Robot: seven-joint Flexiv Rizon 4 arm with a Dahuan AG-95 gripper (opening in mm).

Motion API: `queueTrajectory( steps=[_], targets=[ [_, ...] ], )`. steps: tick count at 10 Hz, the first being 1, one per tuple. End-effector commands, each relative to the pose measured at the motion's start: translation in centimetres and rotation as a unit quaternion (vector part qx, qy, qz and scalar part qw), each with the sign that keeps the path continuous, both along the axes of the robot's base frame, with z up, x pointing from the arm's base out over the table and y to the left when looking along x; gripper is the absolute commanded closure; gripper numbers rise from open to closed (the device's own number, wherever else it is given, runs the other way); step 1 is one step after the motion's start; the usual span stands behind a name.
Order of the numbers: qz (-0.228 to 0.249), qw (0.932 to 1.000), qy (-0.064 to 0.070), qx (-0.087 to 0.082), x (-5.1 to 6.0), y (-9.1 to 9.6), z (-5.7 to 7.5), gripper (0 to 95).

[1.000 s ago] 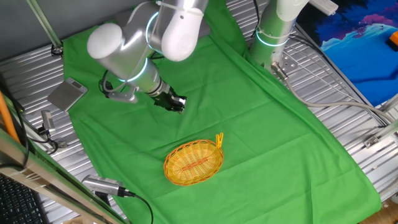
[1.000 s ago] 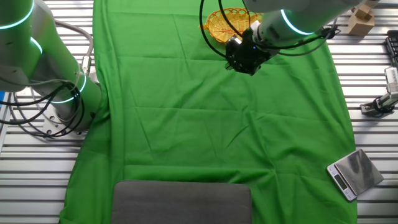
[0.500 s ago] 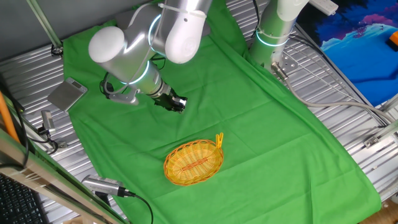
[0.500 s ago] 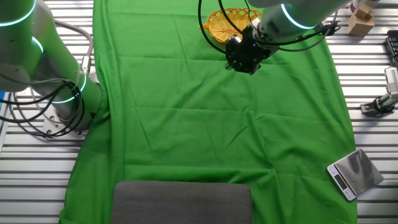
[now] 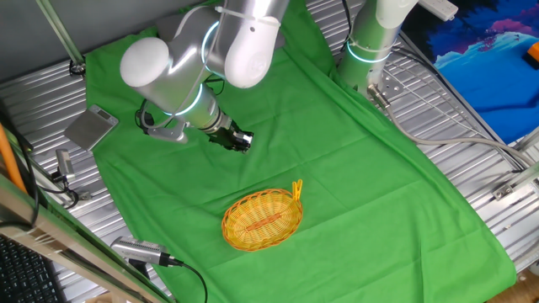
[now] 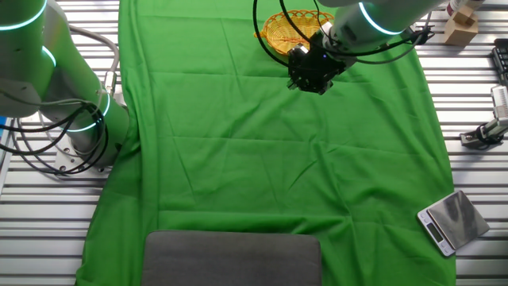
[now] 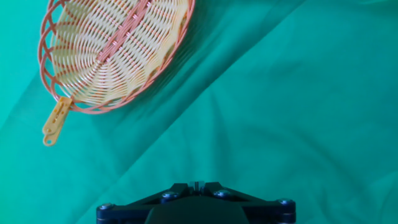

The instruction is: Use a clamp

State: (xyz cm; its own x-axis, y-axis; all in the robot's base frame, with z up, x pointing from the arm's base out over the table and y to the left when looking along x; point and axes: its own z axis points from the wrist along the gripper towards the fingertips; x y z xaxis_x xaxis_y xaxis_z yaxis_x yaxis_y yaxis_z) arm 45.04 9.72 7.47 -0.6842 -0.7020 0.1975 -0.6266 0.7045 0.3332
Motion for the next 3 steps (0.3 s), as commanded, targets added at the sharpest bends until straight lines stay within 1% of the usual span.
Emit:
queueTrajectory(
  steps=[1, 3],
  targets=[
    [-0.002, 1.0, 0.0, -0.001, -0.02, 0.02, 0.01, 95.0],
    [-0.008, 1.0, 0.001, -0.004, -0.02, 0.02, 0.01, 95.0]
  ],
)
